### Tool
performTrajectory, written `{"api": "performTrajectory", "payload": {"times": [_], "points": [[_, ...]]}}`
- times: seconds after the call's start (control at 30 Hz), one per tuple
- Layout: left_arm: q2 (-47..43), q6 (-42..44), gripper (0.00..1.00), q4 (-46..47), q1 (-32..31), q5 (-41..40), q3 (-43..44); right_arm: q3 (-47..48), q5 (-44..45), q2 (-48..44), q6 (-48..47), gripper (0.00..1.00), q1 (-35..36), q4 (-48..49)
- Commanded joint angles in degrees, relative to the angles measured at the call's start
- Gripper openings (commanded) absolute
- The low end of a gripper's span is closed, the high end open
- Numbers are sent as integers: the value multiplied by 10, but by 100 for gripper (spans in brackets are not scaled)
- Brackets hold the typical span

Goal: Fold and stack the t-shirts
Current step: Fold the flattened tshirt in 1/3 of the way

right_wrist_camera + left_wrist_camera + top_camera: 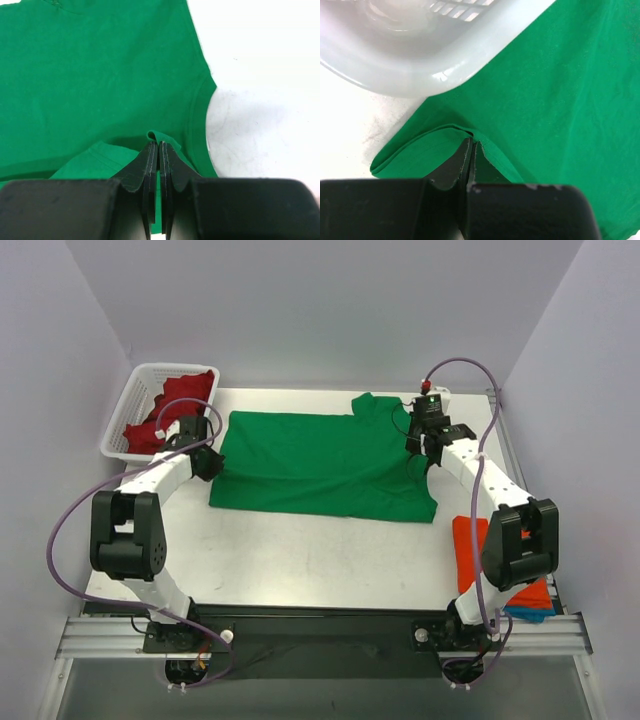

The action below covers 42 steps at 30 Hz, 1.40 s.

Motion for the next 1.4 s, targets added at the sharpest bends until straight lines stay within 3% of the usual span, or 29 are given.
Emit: {"api": "performTrajectory", "payload": {"times": [0.0, 1.3, 1.37], "points": [[10, -5, 0, 22, 10, -3, 27, 31, -1, 12, -13, 0, -4, 8], [50, 0, 0, 42, 25, 9, 43, 113, -60, 122, -36, 0, -13, 4], [50, 5, 0, 49, 29, 11, 43, 124, -62, 131, -38, 8, -14, 3]]}}
